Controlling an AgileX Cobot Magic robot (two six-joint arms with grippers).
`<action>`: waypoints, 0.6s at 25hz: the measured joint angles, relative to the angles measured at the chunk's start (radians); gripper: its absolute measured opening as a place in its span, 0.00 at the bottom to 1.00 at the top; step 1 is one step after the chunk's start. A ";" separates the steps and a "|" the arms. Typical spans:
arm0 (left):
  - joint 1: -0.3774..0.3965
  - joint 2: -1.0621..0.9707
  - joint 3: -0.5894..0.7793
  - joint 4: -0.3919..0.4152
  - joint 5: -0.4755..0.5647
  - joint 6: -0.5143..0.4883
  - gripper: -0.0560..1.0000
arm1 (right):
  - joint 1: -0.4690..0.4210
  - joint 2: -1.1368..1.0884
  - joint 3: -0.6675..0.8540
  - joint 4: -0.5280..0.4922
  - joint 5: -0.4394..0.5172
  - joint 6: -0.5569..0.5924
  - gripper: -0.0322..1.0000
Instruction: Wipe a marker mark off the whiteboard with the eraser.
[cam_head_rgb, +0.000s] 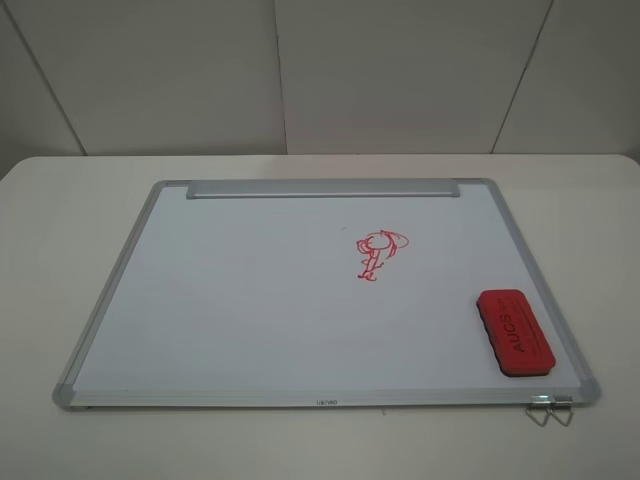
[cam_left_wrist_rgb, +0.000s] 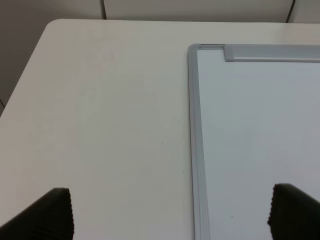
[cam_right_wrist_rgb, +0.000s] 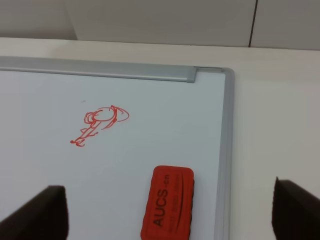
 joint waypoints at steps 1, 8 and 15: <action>0.000 0.000 0.000 0.000 0.000 0.000 0.79 | 0.000 0.000 0.000 0.000 -0.003 0.000 0.73; 0.000 0.000 0.000 0.000 0.000 0.000 0.79 | -0.098 0.000 0.001 0.000 -0.005 -0.002 0.73; 0.000 0.000 0.000 0.000 0.000 0.000 0.79 | -0.122 0.000 0.001 0.000 -0.005 -0.003 0.73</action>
